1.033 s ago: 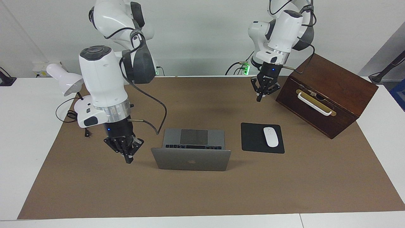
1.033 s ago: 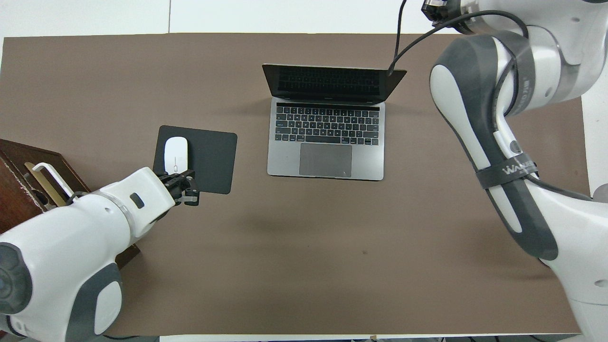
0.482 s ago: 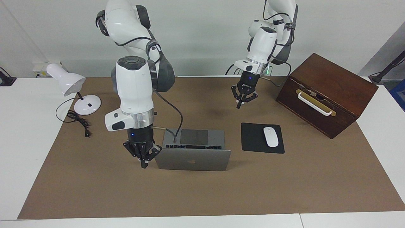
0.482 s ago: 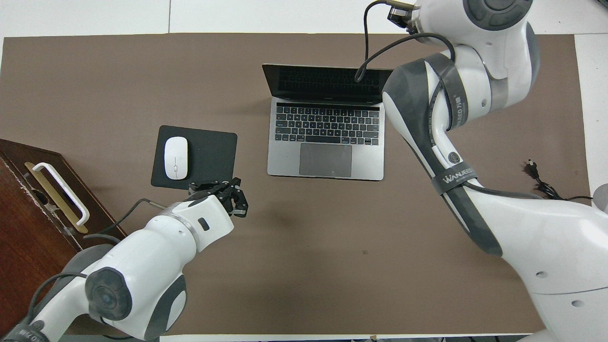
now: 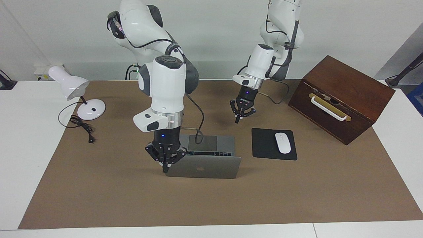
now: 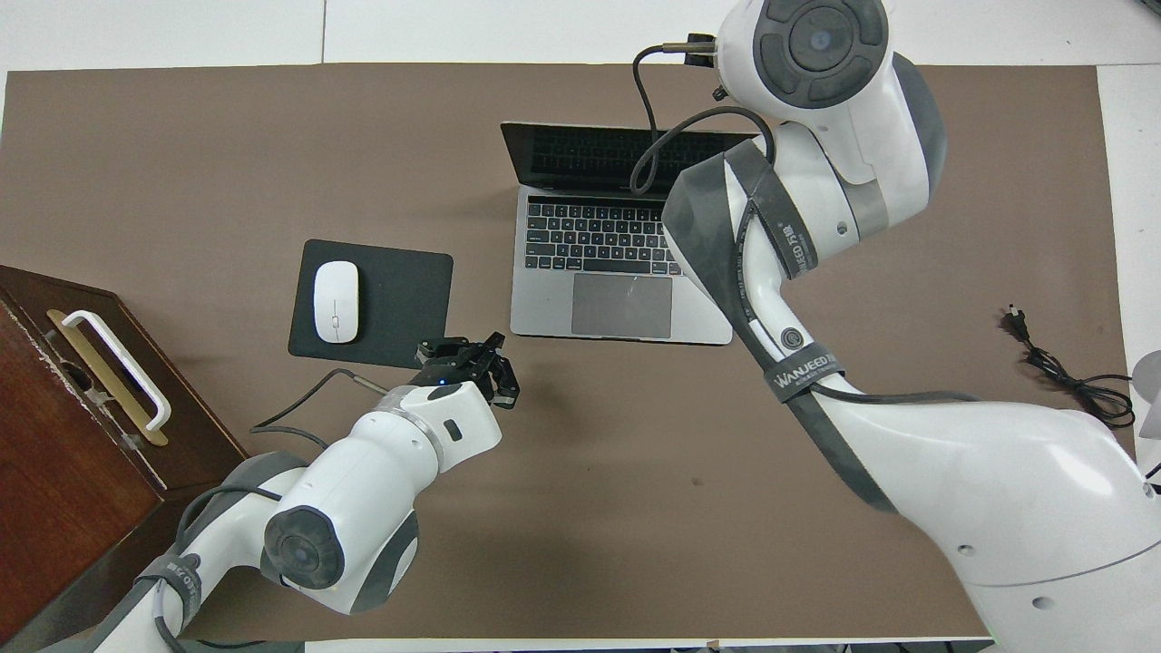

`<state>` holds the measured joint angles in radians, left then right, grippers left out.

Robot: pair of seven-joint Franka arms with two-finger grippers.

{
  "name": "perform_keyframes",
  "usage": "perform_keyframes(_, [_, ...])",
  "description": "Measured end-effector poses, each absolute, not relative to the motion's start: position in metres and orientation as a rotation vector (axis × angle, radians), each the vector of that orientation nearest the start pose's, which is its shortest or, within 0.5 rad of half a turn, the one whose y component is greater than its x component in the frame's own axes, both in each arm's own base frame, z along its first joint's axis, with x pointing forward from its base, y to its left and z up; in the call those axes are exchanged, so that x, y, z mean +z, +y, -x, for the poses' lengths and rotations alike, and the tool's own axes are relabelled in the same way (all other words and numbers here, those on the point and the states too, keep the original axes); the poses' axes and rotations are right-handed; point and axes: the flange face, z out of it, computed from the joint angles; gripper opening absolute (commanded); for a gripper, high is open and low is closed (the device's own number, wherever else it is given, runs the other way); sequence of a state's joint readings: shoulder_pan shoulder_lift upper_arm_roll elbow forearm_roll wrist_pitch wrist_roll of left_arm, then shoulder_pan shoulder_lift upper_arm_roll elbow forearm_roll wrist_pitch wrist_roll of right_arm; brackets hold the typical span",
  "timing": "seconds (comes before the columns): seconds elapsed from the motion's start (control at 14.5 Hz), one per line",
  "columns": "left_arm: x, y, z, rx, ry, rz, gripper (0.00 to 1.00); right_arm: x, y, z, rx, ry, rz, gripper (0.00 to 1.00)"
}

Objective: Close laptop with both arms
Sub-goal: 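Hold the laptop base with the left gripper while the right gripper presses the lid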

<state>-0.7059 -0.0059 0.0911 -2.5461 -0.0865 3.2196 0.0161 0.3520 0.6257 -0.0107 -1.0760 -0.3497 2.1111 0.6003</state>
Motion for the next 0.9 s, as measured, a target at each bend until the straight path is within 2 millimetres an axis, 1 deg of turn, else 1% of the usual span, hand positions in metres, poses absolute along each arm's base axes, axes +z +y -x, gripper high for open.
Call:
perform_keyframes(0.14, [0.341, -0.285, -0.415, -1.101, 0.868, 3.052, 0.0, 0.513, 0.243, -0.728, -0.86, 0.147, 3.179, 0.0])
perform_keyframes(0.41, [0.316, -0.297, -0.413, -1.138, 0.906, 3.027, 0.0, 0.513, 0.246, -0.727, -0.865, 0.117, 3.187, 0.0])
perform_keyframes(0.76, [0.291, -0.306, -0.417, -1.183, 0.922, 3.001, 0.0, 0.512, 0.268, -0.719, -0.865, 0.075, 3.179, 0.0])
perform_keyframes(0.9, [0.283, -0.309, -0.421, -1.178, 0.927, 2.997, 0.0, 0.51, 0.273, -0.718, -0.863, 0.064, 3.179, 0.0])
